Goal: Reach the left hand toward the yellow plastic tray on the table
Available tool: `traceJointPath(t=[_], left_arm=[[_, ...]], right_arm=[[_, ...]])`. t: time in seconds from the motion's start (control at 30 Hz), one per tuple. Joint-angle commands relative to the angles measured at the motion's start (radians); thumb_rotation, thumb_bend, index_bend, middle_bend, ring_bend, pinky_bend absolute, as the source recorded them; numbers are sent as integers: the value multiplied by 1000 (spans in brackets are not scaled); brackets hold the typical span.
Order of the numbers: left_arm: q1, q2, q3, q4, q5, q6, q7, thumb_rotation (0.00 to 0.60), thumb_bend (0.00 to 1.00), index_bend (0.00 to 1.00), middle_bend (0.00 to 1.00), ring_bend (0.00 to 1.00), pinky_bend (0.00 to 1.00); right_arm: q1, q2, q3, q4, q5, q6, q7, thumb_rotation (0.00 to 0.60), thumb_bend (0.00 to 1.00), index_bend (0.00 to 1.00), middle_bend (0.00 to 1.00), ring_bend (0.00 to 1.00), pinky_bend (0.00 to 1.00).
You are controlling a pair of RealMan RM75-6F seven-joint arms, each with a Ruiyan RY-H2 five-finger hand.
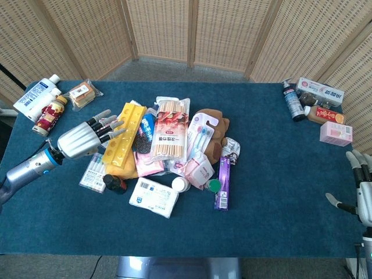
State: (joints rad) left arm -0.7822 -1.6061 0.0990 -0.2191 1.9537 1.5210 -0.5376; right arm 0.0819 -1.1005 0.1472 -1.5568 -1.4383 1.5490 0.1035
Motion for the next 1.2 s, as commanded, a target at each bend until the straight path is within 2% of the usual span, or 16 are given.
traceJointPath(t=[0.03, 0.3, 0.97, 1.03, 1.07, 1.13, 1.17, 1.2], left_arm=[[-20, -21, 20, 28, 2, -8, -12, 600, 0, 0, 0, 0, 0], [-68, -50, 69, 58, 3, -32, -10, 600, 0, 0, 0, 0, 0], [-102, -91, 164, 60, 4, -115, 27, 600, 0, 0, 0, 0, 0], [-109, -94, 166, 54, 0, -107, 14, 600, 0, 58, 3, 12, 78], [-110, -96, 166, 53, -3, -100, 10, 600, 0, 135, 51, 75, 192], [-113, -100, 165, 54, -7, -71, 12, 600, 0, 343, 263, 312, 480], [-113, -102, 164, 56, -10, -62, 14, 600, 0, 412, 350, 395, 558], [-113, -105, 163, 57, -14, -51, 17, 600, 0, 522, 468, 509, 650]], right_arm=[[-1, 0, 3, 0, 3, 2, -3, 600, 0, 0, 0, 0, 0], [-5, 6, 12, -9, 13, 5, 11, 600, 0, 0, 0, 0, 0], [-11, 20, 22, -21, 11, 8, 47, 600, 0, 0, 0, 0, 0], [-13, 22, 23, -22, 11, 11, 48, 600, 0, 0, 0, 0, 0], [-13, 23, 23, -23, 10, 12, 49, 600, 0, 0, 0, 0, 0], [-15, 25, 22, -24, 9, 14, 50, 600, 0, 0, 0, 0, 0], [-16, 26, 22, -25, 9, 14, 51, 600, 0, 0, 0, 0, 0], [-17, 26, 22, -26, 9, 14, 53, 600, 0, 0, 0, 0, 0]])
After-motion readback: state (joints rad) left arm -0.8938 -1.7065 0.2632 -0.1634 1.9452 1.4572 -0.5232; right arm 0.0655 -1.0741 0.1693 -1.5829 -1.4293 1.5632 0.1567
